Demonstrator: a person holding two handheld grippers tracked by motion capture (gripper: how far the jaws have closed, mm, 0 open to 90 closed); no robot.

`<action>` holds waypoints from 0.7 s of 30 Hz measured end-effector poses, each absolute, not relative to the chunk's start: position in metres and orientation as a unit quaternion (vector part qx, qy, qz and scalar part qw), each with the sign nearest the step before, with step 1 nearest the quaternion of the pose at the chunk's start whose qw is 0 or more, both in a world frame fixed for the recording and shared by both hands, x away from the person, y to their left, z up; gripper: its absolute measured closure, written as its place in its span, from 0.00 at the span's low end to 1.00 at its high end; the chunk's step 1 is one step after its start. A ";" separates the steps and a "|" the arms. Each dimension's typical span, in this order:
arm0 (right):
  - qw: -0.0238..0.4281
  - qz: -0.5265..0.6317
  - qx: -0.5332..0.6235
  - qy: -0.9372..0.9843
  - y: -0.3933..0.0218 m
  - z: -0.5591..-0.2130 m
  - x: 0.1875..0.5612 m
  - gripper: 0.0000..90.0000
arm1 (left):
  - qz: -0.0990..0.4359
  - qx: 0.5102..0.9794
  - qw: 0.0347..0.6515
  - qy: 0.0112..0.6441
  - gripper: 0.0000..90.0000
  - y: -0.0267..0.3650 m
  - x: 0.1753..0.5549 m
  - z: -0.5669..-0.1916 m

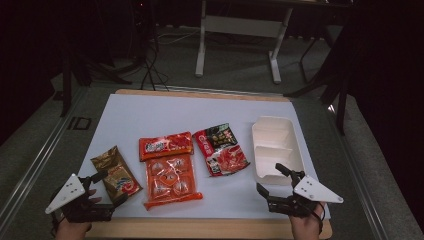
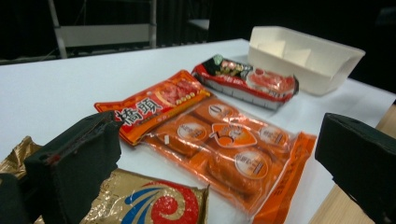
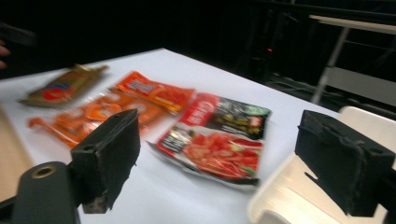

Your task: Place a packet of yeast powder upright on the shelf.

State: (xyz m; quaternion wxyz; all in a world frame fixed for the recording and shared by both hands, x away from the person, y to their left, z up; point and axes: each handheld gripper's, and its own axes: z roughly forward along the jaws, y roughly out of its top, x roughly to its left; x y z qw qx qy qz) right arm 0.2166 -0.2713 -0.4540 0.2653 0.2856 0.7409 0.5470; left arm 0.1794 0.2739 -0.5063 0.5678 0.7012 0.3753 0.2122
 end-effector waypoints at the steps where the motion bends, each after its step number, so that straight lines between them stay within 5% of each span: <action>1: 0.270 0.539 0.292 0.743 -0.271 -0.454 0.218 0.16 | 0.208 0.703 0.570 0.371 0.00 0.273 0.180 -0.507; 12: 0.256 0.531 0.307 0.747 -0.273 -0.457 0.221 0.16 | 0.221 0.730 0.561 0.322 0.00 0.265 0.174 -0.505; 21: 0.261 0.517 0.305 0.756 -0.268 -0.453 0.216 0.13 | 0.174 0.732 0.555 0.355 0.01 0.275 0.172 -0.497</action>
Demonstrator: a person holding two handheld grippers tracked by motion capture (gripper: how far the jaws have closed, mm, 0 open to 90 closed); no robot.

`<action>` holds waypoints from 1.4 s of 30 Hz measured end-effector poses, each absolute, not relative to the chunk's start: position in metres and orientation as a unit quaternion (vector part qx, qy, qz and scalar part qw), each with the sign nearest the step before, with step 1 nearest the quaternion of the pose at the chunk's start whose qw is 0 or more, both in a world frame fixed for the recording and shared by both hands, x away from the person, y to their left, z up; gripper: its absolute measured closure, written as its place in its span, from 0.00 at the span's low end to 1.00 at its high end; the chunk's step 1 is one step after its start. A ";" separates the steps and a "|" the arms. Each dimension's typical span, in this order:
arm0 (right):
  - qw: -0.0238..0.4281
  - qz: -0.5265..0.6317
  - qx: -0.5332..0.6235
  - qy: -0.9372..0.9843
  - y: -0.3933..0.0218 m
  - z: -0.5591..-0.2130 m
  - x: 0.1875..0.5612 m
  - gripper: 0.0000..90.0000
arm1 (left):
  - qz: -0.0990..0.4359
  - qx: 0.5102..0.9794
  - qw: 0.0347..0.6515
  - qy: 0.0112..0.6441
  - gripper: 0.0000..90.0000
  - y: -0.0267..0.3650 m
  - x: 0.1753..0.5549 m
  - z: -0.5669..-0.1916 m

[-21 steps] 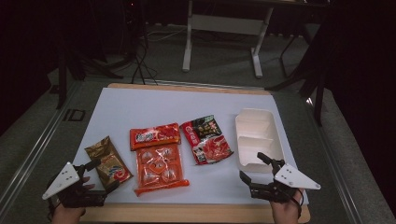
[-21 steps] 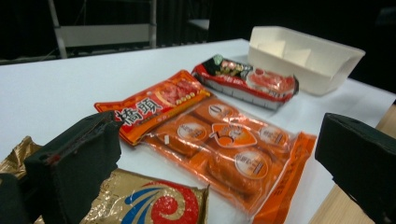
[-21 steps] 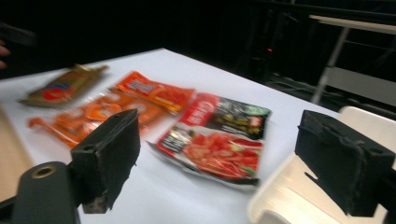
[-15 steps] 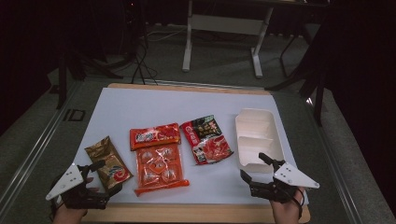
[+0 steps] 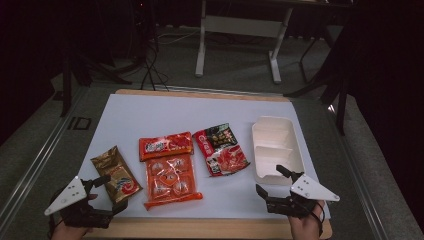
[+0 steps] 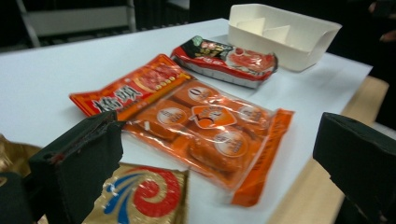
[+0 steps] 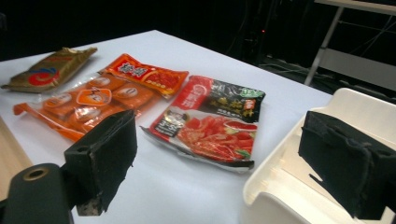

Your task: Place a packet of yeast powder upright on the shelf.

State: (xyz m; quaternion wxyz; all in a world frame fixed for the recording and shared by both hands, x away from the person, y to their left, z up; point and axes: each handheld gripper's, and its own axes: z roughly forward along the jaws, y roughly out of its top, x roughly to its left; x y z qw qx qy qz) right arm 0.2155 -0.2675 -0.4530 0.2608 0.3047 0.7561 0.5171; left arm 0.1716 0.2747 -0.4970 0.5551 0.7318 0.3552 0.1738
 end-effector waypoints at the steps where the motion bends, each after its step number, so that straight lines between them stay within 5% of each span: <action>1: 0.260 0.517 0.304 0.757 -0.267 -0.452 0.215 0.13 | 0.169 0.731 0.559 0.353 0.01 0.274 0.170 -0.495; 20: 0.249 0.551 0.274 0.748 -0.263 -0.448 0.207 0.15 | 0.189 0.722 0.564 0.354 0.01 0.277 0.178 -0.459; 42: 0.261 0.557 0.283 0.735 -0.264 -0.441 0.201 0.15 | 0.246 0.693 0.500 0.458 0.09 0.349 0.233 -0.453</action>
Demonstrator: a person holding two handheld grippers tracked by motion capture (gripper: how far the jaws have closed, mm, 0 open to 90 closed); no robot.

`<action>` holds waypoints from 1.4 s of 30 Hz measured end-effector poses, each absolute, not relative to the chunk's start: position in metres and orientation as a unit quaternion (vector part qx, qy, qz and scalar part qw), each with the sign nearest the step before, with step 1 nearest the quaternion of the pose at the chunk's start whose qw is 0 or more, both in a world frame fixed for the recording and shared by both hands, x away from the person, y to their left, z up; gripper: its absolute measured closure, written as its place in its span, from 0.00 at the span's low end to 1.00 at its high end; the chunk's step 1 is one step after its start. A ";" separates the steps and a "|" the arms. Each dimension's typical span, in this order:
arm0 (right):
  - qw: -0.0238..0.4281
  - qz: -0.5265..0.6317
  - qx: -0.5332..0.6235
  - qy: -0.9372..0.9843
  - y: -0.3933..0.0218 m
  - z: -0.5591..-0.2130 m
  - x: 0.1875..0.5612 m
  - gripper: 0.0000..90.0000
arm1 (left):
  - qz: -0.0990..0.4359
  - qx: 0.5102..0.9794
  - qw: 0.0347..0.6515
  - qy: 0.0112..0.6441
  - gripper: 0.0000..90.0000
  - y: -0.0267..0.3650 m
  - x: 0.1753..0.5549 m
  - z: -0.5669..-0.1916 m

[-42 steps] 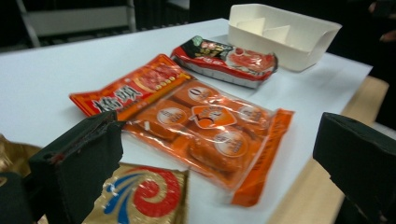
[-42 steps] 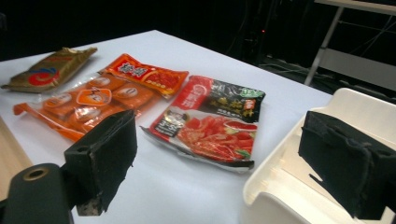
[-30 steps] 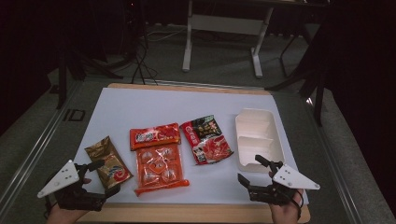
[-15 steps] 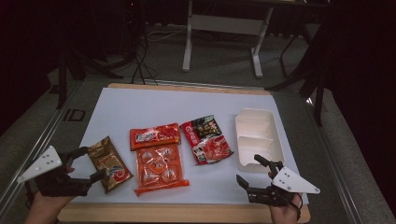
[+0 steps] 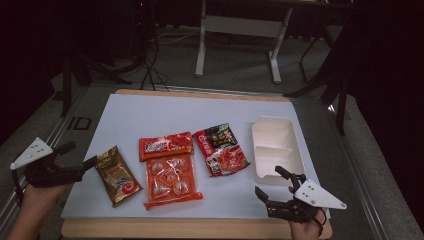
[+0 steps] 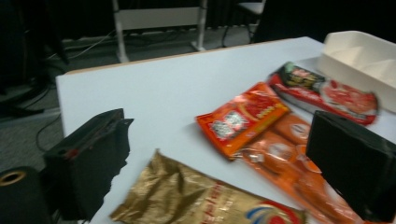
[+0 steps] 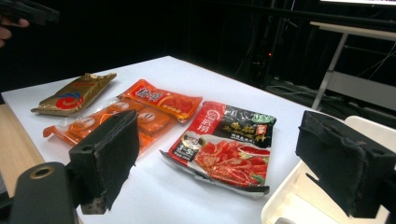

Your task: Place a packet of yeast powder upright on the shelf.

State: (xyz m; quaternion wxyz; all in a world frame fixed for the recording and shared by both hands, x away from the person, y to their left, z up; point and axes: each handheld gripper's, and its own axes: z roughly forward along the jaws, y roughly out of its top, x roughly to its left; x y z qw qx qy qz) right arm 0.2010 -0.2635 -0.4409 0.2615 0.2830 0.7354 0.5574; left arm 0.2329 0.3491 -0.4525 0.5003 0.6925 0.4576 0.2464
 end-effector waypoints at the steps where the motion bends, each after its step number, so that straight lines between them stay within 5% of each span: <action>1: 0.260 0.558 0.286 0.734 -0.264 -0.441 0.201 0.15 | 0.246 0.693 0.498 0.459 0.12 0.351 0.237 -0.456; 16: 0.250 0.550 0.289 0.742 -0.263 -0.445 0.203 0.15 | 0.215 0.704 0.426 0.525 0.24 0.365 0.281 -0.509; 23: 0.245 0.545 0.288 0.748 -0.262 -0.446 0.204 0.15 | 0.179 0.703 0.420 0.545 0.35 0.374 0.287 -0.530; 38: 0.244 0.537 0.291 0.753 -0.261 -0.449 0.207 0.15 | 0.152 0.719 0.381 0.561 0.38 0.376 0.295 -0.555; 42: 0.242 0.536 0.290 0.755 -0.260 -0.449 0.207 0.15 | 0.133 0.720 0.386 0.562 0.47 0.376 0.296 -0.555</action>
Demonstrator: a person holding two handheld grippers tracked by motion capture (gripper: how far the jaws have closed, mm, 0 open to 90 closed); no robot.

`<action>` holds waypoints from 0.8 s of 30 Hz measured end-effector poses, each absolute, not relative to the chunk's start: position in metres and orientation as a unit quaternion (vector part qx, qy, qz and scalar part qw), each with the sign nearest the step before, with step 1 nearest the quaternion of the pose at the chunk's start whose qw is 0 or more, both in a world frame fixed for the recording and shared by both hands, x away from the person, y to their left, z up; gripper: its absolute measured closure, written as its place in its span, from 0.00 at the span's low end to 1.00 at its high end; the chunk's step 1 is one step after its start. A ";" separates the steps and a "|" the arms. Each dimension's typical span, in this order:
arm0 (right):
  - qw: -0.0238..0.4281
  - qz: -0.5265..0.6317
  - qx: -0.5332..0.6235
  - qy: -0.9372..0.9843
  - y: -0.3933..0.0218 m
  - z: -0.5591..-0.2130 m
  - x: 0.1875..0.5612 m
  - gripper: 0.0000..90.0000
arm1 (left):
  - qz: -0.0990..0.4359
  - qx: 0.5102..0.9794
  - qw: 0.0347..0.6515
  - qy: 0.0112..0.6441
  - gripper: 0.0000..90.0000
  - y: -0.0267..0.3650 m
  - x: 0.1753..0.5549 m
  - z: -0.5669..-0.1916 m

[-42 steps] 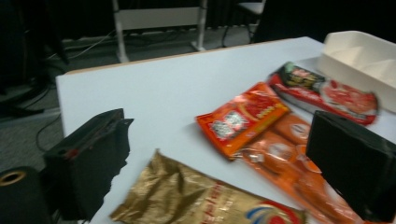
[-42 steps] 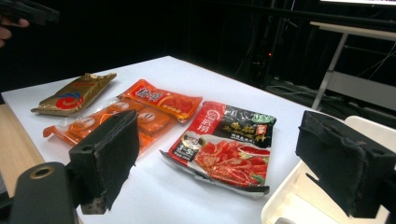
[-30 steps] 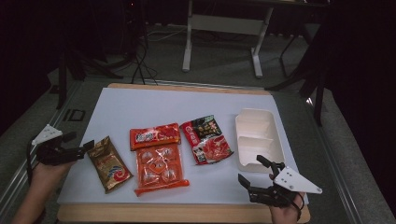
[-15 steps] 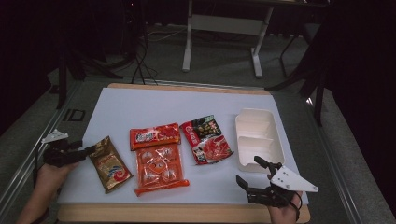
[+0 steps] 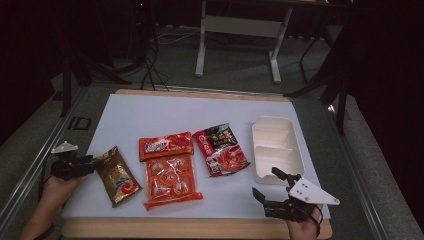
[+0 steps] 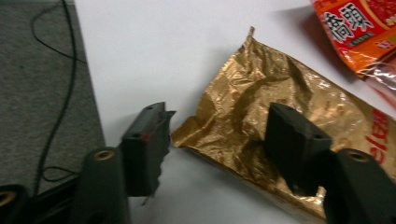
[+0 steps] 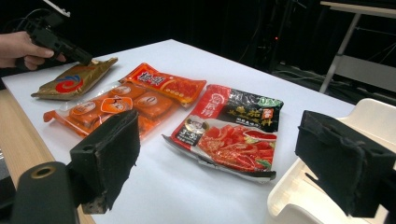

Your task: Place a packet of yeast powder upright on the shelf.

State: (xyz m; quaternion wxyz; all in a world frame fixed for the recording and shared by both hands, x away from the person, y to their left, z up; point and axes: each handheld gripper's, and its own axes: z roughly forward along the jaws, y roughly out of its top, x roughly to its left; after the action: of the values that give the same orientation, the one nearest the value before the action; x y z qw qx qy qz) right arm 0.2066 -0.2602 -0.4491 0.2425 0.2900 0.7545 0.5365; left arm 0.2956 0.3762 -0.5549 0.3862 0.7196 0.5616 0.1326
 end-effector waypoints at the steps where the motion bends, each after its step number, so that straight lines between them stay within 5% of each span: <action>1: 0.242 0.536 0.290 0.755 -0.260 -0.449 0.207 0.15 | 0.133 0.720 0.386 0.562 0.48 0.376 0.296 -0.555; 8: 0.239 0.538 0.290 0.755 -0.260 -0.449 0.206 0.15 | 0.082 0.714 0.400 0.568 0.62 0.379 0.299 -0.555; 18: 0.237 0.539 0.286 0.756 -0.260 -0.449 0.206 0.15 | 0.115 0.737 0.367 0.555 0.96 0.365 0.296 -0.547; 24: 0.239 0.542 0.287 0.753 -0.261 -0.448 0.205 0.17 | 0.134 0.742 0.357 0.552 0.99 0.361 0.295 -0.539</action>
State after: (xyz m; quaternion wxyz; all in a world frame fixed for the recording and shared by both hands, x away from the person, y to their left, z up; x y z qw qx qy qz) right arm 0.2054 -0.2607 -0.4480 0.2391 0.2872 0.7527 0.5420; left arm 0.2954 0.3608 -0.5393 0.3573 0.7416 0.5518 0.1340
